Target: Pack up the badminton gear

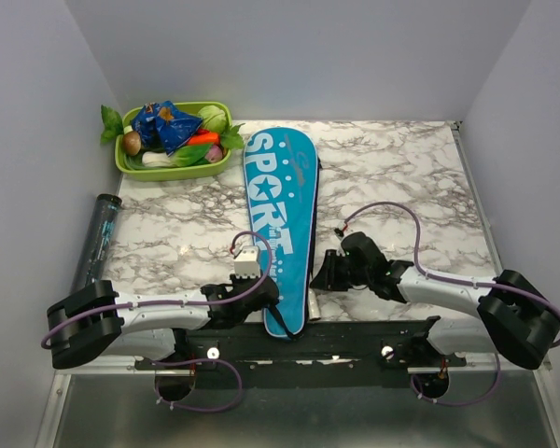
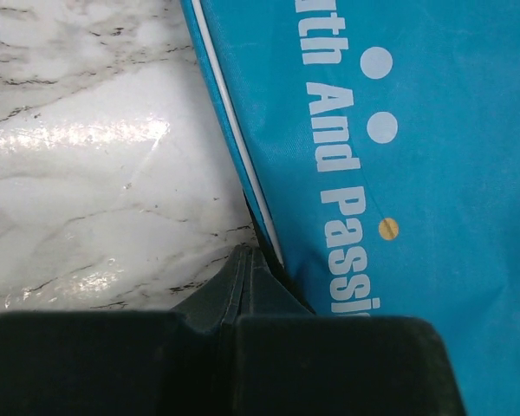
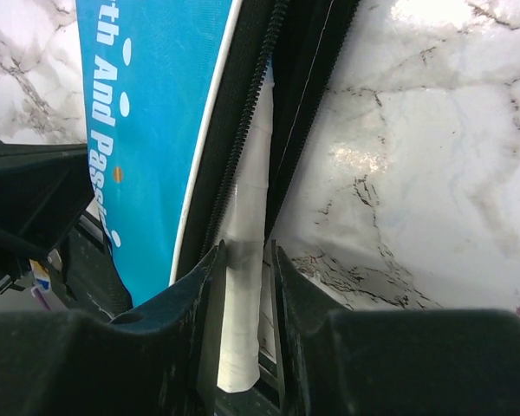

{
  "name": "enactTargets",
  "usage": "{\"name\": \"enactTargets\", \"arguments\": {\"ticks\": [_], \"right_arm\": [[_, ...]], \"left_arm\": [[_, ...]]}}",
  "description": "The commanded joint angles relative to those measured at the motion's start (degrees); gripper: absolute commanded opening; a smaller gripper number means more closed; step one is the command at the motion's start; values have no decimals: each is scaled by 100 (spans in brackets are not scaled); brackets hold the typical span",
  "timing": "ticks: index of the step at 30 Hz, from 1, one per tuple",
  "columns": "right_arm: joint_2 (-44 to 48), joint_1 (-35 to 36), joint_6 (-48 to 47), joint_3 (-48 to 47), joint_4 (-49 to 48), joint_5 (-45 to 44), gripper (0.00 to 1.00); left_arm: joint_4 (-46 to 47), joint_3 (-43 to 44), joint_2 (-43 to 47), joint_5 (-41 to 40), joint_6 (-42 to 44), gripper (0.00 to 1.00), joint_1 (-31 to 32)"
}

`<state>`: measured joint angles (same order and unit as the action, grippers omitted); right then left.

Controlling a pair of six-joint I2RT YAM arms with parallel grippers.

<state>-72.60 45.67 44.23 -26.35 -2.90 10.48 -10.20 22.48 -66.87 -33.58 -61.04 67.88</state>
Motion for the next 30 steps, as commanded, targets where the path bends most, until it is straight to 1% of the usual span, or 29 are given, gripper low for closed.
{"name": "enactTargets", "arguments": {"ticks": [1, 6, 13, 20, 24, 27, 28, 30], "right_arm": [[-149, -5, 147, 209, -509, 235, 33], [-237, 3, 332, 349, -861, 437, 33], [-290, 12, 824, 631, -1897, 1008, 32], [-448, 91, 1228, 649, -2584, 1140, 30], [-772, 232, 1465, 491, -2909, 1009, 29], [-1203, 381, 1588, 289, -3208, 930, 29], [-1500, 503, 1606, 210, -3356, 930, 31], [-1757, 600, 1694, 43, -3550, 964, 32]], "left_arm": [[229, -121, -28, 194, -23, 0, -20], [264, -147, 16, 212, -14, 0, -20], [431, -156, -10, 326, -5, 0, -20], [483, -174, -54, 396, 4, 0, -11], [501, -191, 34, 423, 4, 0, -20], [466, -191, 148, 431, 13, 0, -11], [449, -191, 183, 440, 4, 0, -20], [387, -183, 262, 423, 4, 0, -20]]}}
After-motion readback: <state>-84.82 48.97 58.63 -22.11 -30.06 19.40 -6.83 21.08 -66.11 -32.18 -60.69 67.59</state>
